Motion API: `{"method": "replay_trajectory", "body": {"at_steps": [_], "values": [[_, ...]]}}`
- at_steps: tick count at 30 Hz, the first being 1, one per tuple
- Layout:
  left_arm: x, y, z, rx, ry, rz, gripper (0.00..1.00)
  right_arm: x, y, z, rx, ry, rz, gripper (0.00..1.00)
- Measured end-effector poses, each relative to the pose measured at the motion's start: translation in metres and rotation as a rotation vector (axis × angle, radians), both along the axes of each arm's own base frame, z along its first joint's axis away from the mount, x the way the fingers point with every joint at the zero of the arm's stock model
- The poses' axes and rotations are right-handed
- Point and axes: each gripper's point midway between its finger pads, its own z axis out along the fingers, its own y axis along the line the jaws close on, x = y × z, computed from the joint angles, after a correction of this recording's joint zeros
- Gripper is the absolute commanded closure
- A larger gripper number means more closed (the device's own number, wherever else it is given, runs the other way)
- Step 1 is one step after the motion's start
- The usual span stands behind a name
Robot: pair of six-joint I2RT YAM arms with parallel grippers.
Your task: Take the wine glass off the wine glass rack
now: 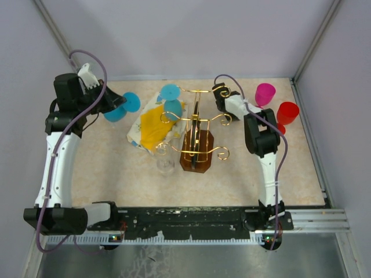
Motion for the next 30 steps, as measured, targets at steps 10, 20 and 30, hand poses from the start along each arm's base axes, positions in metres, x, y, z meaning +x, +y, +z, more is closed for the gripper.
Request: {"method": "replay_trajectory", "body": {"at_steps": [10,20,30], "values": [[0.018,0.002,0.013,0.005,-0.019,0.009,1.0,-0.006,0.012,0.0,0.221,0.028,0.01,0.95],[0.057,0.008,0.035,0.031,-0.049,0.033,1.0,-0.025,0.045,0.0,0.428,0.085,0.037,1.0],[0.113,0.014,0.026,0.064,-0.013,0.055,1.0,-0.051,0.054,-0.002,0.543,0.142,0.003,1.0]]}}
